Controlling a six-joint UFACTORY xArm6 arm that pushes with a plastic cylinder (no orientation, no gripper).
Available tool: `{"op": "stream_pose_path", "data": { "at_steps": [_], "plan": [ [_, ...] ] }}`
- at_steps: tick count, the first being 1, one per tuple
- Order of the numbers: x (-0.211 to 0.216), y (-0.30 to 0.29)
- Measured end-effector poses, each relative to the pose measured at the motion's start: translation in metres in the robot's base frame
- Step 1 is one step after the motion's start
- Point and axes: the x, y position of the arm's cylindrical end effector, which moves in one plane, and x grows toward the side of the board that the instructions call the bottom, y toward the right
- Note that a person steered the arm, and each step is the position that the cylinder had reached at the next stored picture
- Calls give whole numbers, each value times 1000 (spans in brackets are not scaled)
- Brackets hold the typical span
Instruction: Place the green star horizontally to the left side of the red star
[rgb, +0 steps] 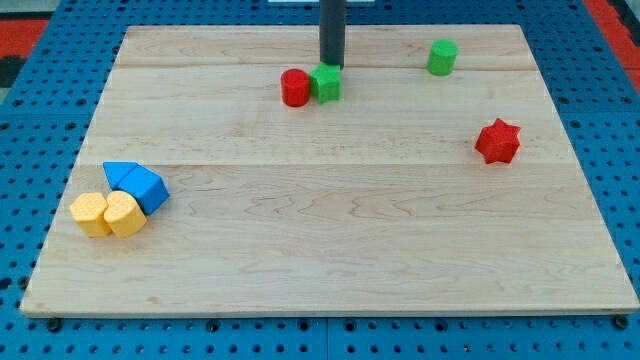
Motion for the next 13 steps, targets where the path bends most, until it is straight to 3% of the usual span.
{"op": "stream_pose_path", "data": {
  "at_steps": [1, 2, 3, 4, 6, 7, 9, 12, 13],
  "plan": [
    [2, 0],
    [-57, 3],
    [-81, -38],
    [-26, -41],
    [44, -27],
    [37, -3],
    [76, 51],
    [91, 65],
    [100, 13]
  ]
}}
